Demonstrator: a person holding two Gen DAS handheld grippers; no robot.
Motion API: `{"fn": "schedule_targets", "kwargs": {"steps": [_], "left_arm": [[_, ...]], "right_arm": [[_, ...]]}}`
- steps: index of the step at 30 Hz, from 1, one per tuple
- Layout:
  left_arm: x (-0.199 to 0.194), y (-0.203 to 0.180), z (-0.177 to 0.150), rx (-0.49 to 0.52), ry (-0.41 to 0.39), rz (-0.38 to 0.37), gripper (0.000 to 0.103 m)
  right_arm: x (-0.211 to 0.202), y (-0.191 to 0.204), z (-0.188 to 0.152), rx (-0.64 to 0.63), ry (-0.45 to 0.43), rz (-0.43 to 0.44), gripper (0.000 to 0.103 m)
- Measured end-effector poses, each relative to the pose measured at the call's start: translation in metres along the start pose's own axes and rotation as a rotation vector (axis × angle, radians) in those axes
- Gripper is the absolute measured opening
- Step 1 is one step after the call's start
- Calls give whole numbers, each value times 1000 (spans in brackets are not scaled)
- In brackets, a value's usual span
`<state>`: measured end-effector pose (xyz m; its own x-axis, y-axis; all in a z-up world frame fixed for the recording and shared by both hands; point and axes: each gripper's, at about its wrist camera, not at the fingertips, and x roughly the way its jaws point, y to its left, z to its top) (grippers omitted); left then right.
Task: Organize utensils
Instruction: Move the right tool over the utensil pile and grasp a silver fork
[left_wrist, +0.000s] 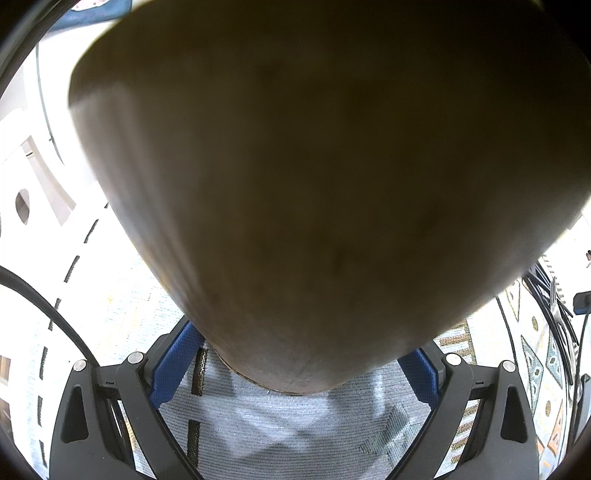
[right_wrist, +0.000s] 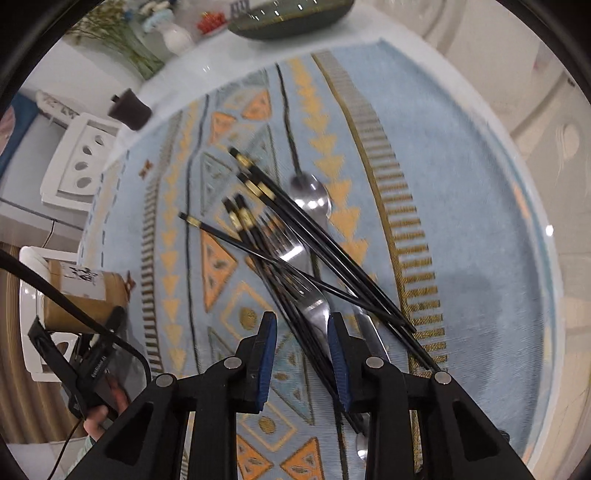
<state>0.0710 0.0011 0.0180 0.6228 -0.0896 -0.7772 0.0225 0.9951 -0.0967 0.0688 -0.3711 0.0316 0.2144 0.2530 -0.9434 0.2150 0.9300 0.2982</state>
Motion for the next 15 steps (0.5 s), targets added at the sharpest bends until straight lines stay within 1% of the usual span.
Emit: {"fn": "schedule_targets", "kwargs": {"steps": [3, 6, 8, 9, 10, 12, 14, 15], "left_arm": [[0, 0, 0, 0, 0, 0, 97], [0, 0, 0, 0, 0, 0, 97], [0, 0, 0, 0, 0, 0, 97], [0, 0, 0, 0, 0, 0, 97], [0, 0, 0, 0, 0, 0, 97], [0, -1, 0, 0, 0, 1, 97], [0, 0, 0, 1, 0, 1, 97], [0, -1, 0, 0, 0, 0, 97]], "right_arm": [[11, -8, 3, 14, 52, 32, 28], [24, -7, 5, -11, 120, 20, 28], [29, -1, 6, -47, 120, -32, 28], [33, 2, 6, -65, 132, -68, 24], [32, 5, 5, -72, 116, -89, 21], [30, 12, 2, -96, 98, -119, 10], [26, 22, -3, -126, 78, -157, 5], [24, 25, -6, -133, 74, -170, 5]]}}
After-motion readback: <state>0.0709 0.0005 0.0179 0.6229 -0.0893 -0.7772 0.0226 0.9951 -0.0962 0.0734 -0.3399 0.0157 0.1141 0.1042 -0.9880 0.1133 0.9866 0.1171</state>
